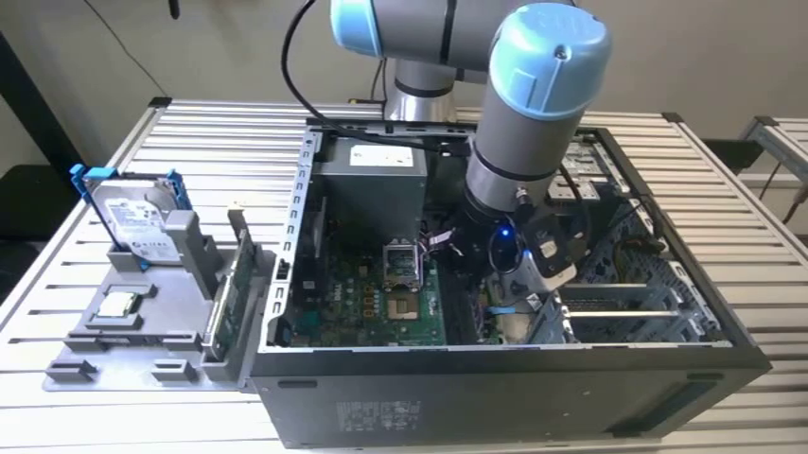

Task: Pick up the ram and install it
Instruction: 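Insert the ram into the slot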

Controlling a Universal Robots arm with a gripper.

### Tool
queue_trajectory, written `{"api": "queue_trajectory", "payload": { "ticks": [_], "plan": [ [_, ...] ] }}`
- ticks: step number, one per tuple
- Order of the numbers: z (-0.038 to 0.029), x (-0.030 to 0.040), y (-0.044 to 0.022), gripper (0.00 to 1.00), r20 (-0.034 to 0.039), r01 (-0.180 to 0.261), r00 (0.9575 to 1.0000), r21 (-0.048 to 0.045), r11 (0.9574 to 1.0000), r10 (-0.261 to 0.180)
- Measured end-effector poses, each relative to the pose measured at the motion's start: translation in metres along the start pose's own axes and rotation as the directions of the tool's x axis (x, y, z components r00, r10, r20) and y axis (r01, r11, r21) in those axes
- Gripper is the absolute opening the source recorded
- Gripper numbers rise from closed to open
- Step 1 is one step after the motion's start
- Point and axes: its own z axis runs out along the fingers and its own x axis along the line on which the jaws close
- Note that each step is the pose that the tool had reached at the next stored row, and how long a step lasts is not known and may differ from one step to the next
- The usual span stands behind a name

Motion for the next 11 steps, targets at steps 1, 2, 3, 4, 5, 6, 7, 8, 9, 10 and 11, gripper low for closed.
{"api": "queue_trajectory", "payload": {
  "ticks": [1, 2, 3, 4, 5, 6, 7, 8, 9, 10, 11],
  "plan": [
    [0.0007, -0.0008, 0.0003, 0.15, 0.0, 0.0, 1.0, 0.0011, 1.0, 0.0],
    [0.0012, -0.0015, 0.0006, 0.15, -0.0001, 0.0, 1.0, 0.0019, 1.0, 0.0],
    [0.0014, -0.0016, 0.0007, 0.15, 0.0, 0.0, 1.0, 0.0024, 1.0, 0.0],
    [0.0014, -0.0016, 0.0007, 0.15, 0.0, 0.0, 1.0, 0.0028, 1.0, 0.0],
    [0.0014, -0.0016, 0.0007, 0.15, -0.0001, 0.0, 1.0, 0.0029, 1.0, 0.0],
    [0.0014, -0.0016, 0.0007, 0.15, 0.0, 0.0, 1.0, 0.0029, 1.0, 0.0],
    [0.0015, -0.0017, 0.0007, 0.15, 0.0, 0.0, 1.0, 0.0027, 1.0, 0.0],
    [0.0015, -0.0017, 0.0006, 0.15, 0.0, 0.0, 1.0, 0.0027, 1.0, 0.0],
    [0.0016, -0.0017, 0.0002, 0.15, 0.0, 0.0, 1.0, 0.0025, 1.0, 0.0],
    [0.0015, -0.0017, -0.0002, 0.15, 0.0001, 0.0, 1.0, 0.0025, 1.0, 0.0],
    [0.0014, -0.0017, -0.0006, 0.15, 0.0, 0.0, 1.0, 0.0027, 1.0, 0.0]
  ]
}}
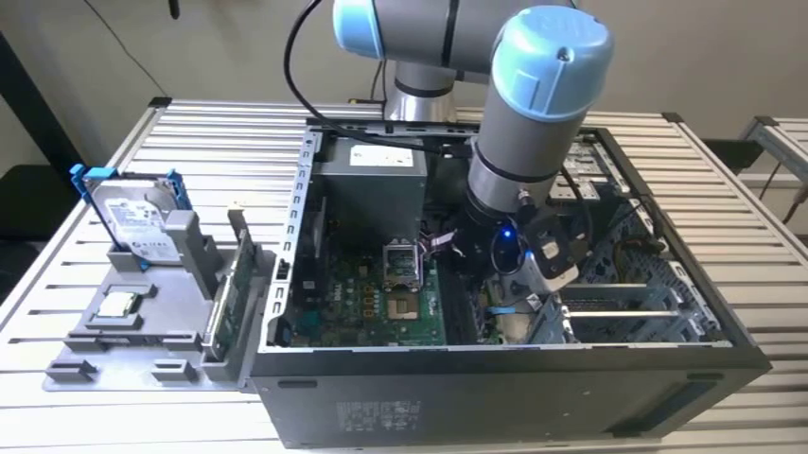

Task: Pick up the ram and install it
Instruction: 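Insert the ram into the slot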

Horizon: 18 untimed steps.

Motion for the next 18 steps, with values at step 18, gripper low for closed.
{"api": "queue_trajectory", "payload": {
  "ticks": [18],
  "plan": [
    [-0.002, 0.0027, -0.0019, 0.15, 0.0, 0.0, 1.0, 0.0, 1.0, 0.0]
  ]
}}
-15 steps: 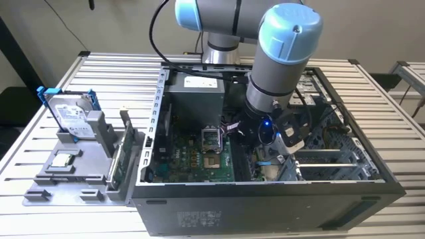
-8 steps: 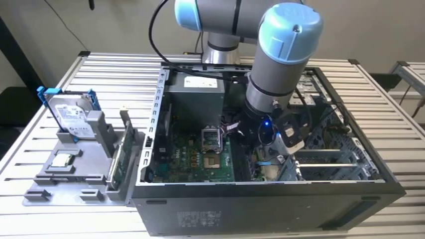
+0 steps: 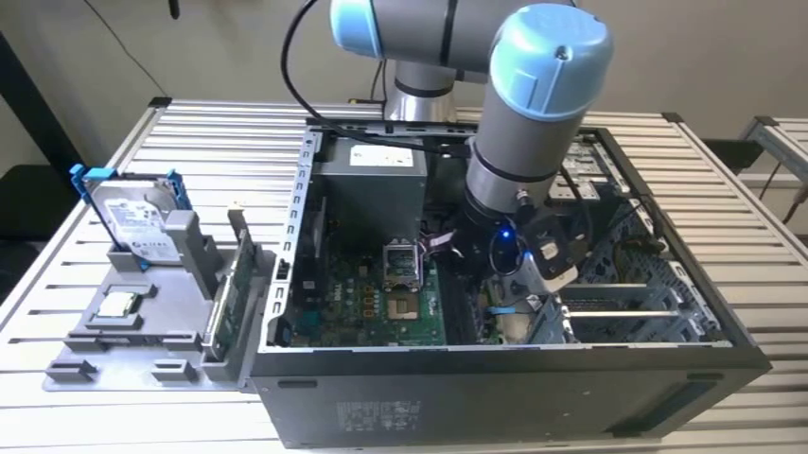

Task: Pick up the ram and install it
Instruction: 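Insert the ram into the slot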

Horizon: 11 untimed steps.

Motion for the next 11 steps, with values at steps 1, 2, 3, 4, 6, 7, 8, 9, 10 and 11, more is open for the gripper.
{"api": "queue_trajectory", "payload": {
  "ticks": [1, 2, 3, 4, 6, 7, 8, 9, 10, 11],
  "plan": [
    [0.0, 0.0002, 0.0, 0.15, 0.0, 0.0, 1.0, 0.0001, 1.0, 0.0],
    [0.0001, 0.0002, -0.0001, 0.15, 0.0, 0.0, 1.0, 0.0001, 1.0, 0.0],
    [0.0003, 0.0002, -0.0001, 0.15, 0.0, 0.0, 1.0, 0.0, 1.0, 0.0],
    [0.0006, 0.0002, -0.0002, 0.15, 0.0, 0.0, 1.0, -0.0001, 1.0, 0.0],
    [0.0009, 0.0004, -0.0003, 0.15, 0.0, 0.0, 1.0, 0.0, 1.0, 0.0],
    [0.0011, 0.0007, -0.0004, 0.15, 0.0, 0.0, 1.0, 0.0, 1.0, 0.0],
    [0.0012, 0.0008, -0.0004, 0.15, 0.0, 0.0, 1.0, 0.0, 1.0, 0.0],
    [0.0013, 0.0009, -0.0004, 0.15, 0.0, 0.0, 1.0, 0.0, 1.0, 0.0],
    [0.0013, 0.0009, -0.0005, 0.15, 0.0, 0.0, 1.0, 0.0, 1.0, 0.0],
    [0.0014, 0.001, -0.0006, 0.15, 0.0, 0.0, 1.0, -0.0001, 1.0, 0.0]
  ]
}}
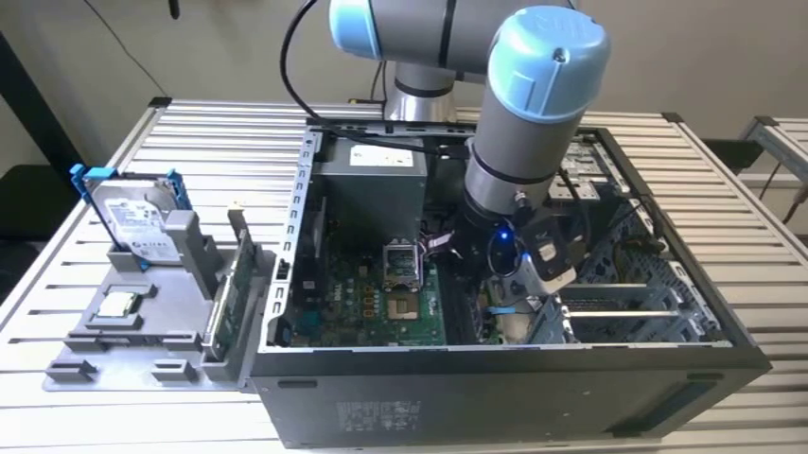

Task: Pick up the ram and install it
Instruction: 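Insert the ram into the slot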

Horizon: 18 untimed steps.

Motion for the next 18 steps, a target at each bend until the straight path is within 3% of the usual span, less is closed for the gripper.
{"api": "queue_trajectory", "payload": {
  "ticks": [18],
  "plan": [
    [0.0058, 0.0008, -0.0006, 0.15, 0.0, 0.0, 1.0, 0.0001, 1.0, 0.0]
  ]
}}
